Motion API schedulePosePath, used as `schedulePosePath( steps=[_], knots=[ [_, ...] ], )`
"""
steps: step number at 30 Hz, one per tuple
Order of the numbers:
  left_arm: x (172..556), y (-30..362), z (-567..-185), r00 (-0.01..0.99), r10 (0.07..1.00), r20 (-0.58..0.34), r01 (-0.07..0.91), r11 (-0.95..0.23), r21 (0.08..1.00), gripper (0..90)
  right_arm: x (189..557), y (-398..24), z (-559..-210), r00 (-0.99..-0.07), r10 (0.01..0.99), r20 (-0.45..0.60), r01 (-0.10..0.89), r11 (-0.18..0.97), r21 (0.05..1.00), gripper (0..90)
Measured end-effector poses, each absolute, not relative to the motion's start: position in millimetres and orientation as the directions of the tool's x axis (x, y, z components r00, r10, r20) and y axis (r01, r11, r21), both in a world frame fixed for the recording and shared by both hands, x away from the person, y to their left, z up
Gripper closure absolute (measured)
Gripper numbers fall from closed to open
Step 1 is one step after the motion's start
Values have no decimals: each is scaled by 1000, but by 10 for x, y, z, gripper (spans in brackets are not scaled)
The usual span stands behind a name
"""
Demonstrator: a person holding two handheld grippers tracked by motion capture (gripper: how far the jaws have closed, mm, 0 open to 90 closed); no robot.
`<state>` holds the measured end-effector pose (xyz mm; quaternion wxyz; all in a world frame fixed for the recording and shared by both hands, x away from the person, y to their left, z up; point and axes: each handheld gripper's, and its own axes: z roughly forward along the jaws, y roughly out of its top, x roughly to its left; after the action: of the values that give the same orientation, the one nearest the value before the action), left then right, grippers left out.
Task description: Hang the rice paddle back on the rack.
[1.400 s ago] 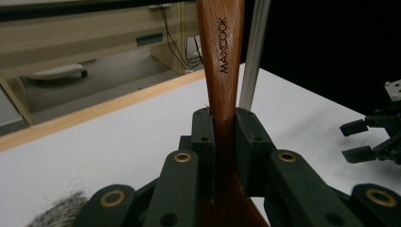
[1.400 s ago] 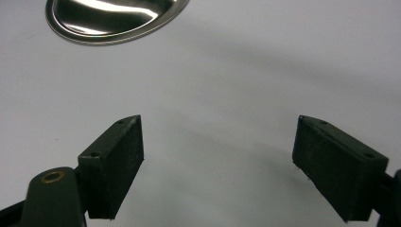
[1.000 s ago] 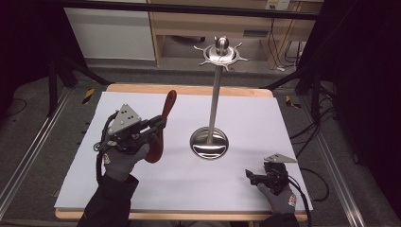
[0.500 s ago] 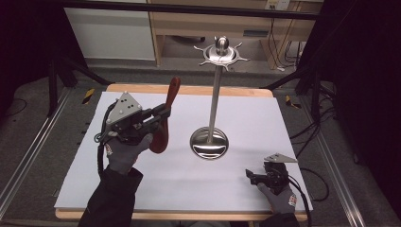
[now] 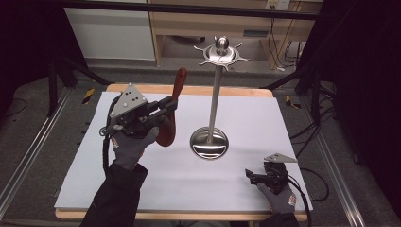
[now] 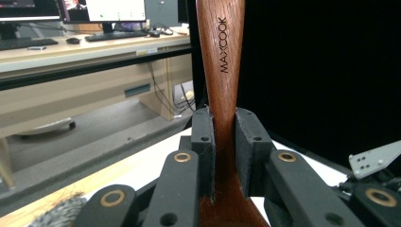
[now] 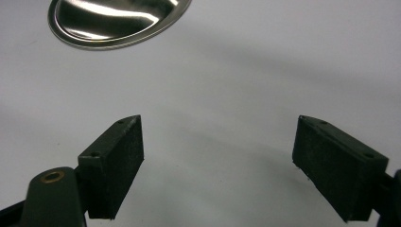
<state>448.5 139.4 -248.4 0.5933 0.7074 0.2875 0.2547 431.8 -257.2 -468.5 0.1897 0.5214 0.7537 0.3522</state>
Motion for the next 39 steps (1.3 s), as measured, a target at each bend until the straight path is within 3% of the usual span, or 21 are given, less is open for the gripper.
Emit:
schedulePosePath(
  steps=[39],
  knots=[
    [4720,1097,-2336,707,706,37,102,-153,983,784,4321,-2584,-4676,-386,919,87,649,203,733,177]
  ],
)
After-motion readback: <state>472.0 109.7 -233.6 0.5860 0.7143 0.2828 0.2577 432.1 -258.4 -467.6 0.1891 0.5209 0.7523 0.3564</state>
